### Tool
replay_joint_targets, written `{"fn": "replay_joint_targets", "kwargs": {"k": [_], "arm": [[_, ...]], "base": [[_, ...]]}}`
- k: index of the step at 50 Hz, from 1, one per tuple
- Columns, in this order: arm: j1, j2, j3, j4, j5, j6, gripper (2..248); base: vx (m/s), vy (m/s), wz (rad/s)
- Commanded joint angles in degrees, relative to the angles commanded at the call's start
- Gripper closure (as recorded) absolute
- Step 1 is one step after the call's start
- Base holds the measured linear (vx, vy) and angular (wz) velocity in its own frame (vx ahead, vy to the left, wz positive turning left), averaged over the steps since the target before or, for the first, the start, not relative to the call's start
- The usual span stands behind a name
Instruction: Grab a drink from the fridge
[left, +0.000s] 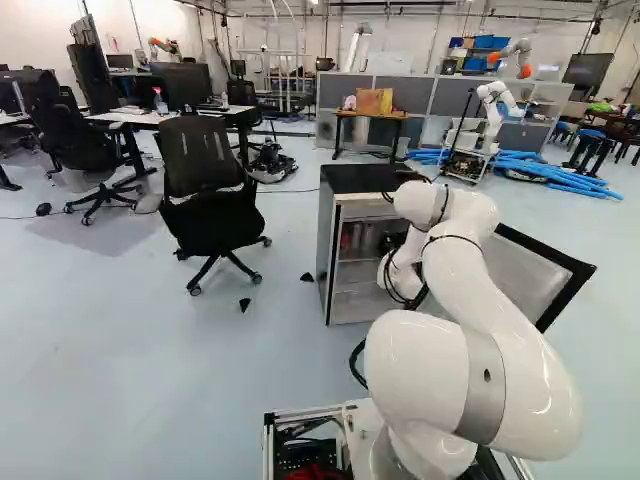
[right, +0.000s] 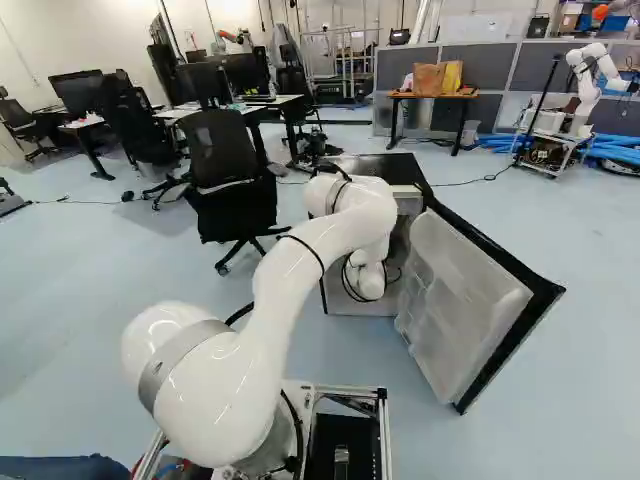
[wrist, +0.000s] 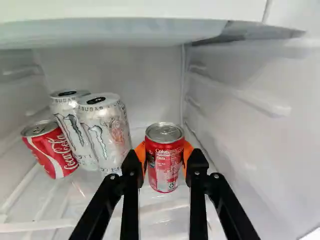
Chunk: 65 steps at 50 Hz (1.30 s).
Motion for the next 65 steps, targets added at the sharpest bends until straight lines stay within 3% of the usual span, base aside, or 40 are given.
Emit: {"fn": "replay_joint_targets", "kwargs": {"k": [65], "arm": [[-2.33,25.21,33.42,0.0,0.0,0.0,157]], "base": [[0.0,0.0,0.0]]}}
